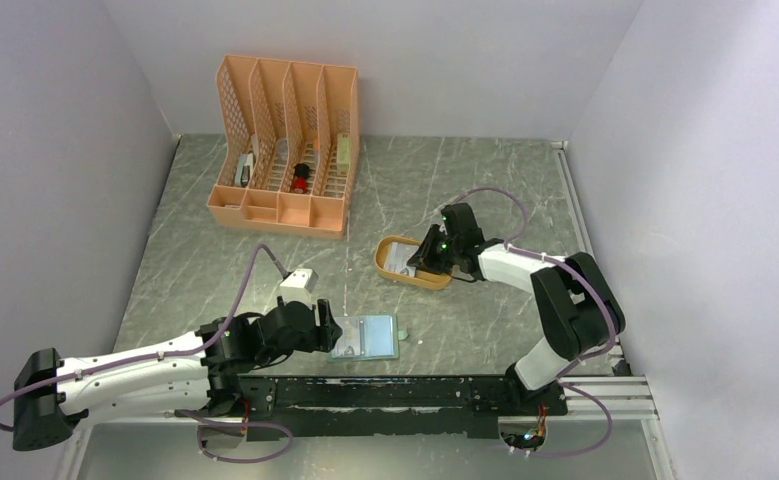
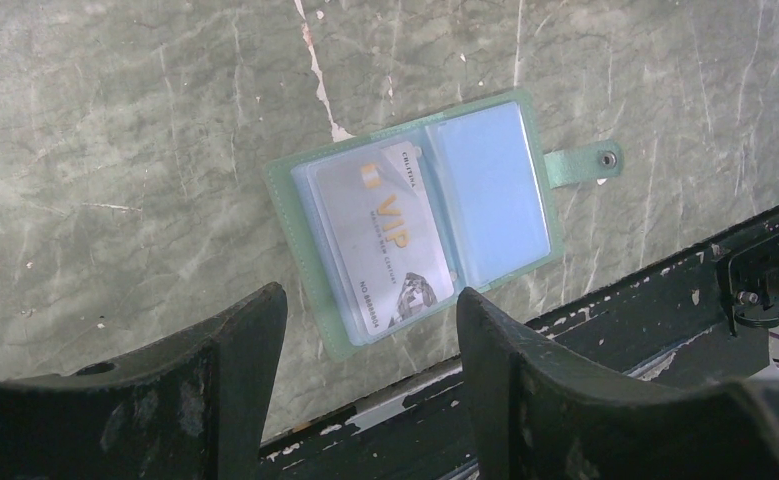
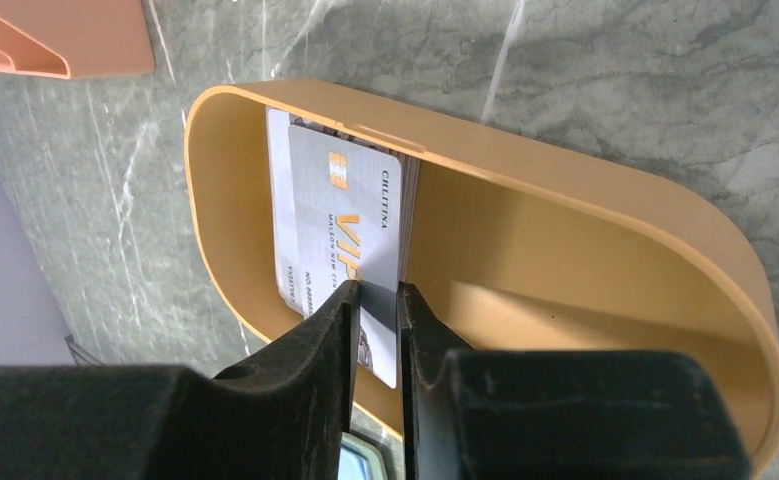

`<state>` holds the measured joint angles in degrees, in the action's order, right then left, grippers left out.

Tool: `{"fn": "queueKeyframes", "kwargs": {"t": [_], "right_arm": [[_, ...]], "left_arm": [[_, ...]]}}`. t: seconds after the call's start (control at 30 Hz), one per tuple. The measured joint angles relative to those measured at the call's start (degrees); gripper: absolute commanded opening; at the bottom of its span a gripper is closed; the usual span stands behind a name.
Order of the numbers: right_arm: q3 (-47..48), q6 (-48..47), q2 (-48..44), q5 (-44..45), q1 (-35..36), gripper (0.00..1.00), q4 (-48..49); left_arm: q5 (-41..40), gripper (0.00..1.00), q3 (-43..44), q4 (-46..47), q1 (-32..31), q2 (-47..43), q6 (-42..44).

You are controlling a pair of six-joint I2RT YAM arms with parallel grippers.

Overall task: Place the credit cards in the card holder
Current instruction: Pick up the credit card from the storage box.

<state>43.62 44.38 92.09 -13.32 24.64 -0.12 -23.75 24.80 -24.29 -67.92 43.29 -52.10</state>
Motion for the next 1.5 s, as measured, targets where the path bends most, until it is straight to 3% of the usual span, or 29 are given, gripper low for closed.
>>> {"fn": "queueKeyframes", "kwargs": {"t": [0.23,0.53,1.0,1.5], "right_arm": [[-0.35,0.2,-2.47,-0.02,-0.22,0.15,-0.74],[-0.35,0.72,-5.07,-0.83,-0.26,0.0,-1.51],[-0.22,10.27,-12.04,-6.25,-3.13,0.0,-5.42],[0.24,27.26,-15.08,-19.26,-6.21,0.0,-6.21]], "left_arm": [[0.0,0.68,0.0,0.0,0.0,0.0,0.0],[0.0,0.67,0.0,0.0,0.0,-0.28,-0.02],[-0.22,0.68,0.7,-1.44,0.0,-1.03,0.0],[-1.81,0.68,3.45,-3.02,0.0,-2.82,0.28]]}}
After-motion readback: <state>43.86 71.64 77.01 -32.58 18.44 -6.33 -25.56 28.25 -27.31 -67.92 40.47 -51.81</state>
